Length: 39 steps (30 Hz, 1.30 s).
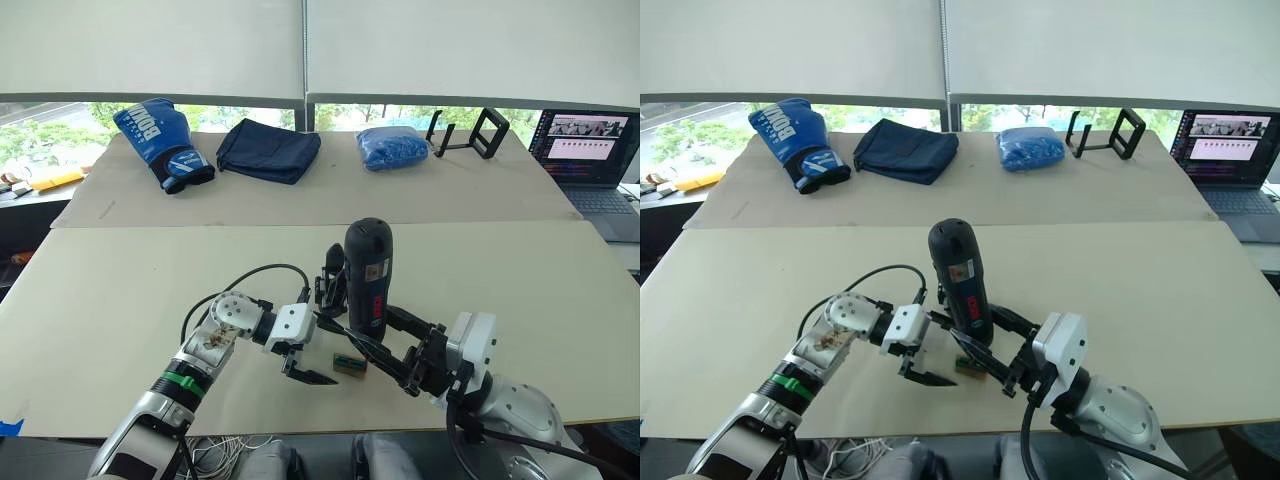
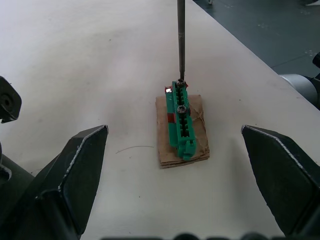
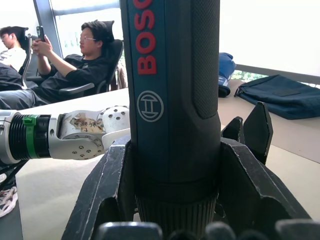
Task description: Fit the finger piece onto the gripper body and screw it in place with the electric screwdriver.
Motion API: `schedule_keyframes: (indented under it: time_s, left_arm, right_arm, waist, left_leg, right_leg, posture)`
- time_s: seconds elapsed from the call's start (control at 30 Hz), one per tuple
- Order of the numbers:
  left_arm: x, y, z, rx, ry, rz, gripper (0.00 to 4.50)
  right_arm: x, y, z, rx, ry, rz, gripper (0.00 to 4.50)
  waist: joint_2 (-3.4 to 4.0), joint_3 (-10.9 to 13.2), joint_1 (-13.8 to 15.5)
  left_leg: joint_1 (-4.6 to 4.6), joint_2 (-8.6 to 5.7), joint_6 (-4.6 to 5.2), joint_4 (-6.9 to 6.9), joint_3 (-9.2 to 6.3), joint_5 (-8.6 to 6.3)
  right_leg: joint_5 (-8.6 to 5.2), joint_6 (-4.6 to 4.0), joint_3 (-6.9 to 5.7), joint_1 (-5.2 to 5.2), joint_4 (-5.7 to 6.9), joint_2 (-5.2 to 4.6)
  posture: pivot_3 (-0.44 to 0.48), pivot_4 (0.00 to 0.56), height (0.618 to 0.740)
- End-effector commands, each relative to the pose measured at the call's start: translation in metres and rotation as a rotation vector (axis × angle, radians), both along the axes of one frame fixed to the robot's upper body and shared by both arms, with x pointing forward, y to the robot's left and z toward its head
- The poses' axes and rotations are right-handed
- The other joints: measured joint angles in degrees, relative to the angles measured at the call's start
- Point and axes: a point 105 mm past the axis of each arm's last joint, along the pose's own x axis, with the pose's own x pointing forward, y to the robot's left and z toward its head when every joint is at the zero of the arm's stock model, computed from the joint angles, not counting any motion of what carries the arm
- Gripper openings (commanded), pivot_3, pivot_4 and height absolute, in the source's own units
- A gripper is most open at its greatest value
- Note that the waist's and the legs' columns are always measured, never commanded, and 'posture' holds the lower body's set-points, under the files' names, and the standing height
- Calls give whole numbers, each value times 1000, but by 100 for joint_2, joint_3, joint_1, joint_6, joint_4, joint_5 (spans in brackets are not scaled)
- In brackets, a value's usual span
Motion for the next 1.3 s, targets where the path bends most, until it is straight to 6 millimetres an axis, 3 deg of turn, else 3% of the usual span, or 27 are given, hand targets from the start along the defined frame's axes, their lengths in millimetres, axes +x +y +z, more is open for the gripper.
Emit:
schedule_keyframes:
  time_s: [0.03,1.07,1.3]
  left_arm:
    - [2,-3,10,-24,-27,-12,4500]
    - [2,-7,14,-39,-27,-17,4500]
    - [1,-7,13,-36,-26,-21,4500]
  right_arm:
    - [-10,2,23,45,-90,27,1897]
    - [-14,3,17,15,-50,49,1897]
    - [-16,3,29,57,-74,57,1897]
  waist:
    - [0,0,0]
    - [-1,0,4]
    - [-1,0,6]
  left_leg:
    - [0,0,0,0,0,0]
    - [0,0,1,0,-1,-1]
    - [0,0,1,0,0,-1]
  right_leg:
    - [0,0,0,0,0,0]
    - [0,0,0,0,0,-1]
    - [0,0,0,0,0,-1]
  posture:
    - [0,150,740]
    - [0,150,740]
    - [0,150,740]
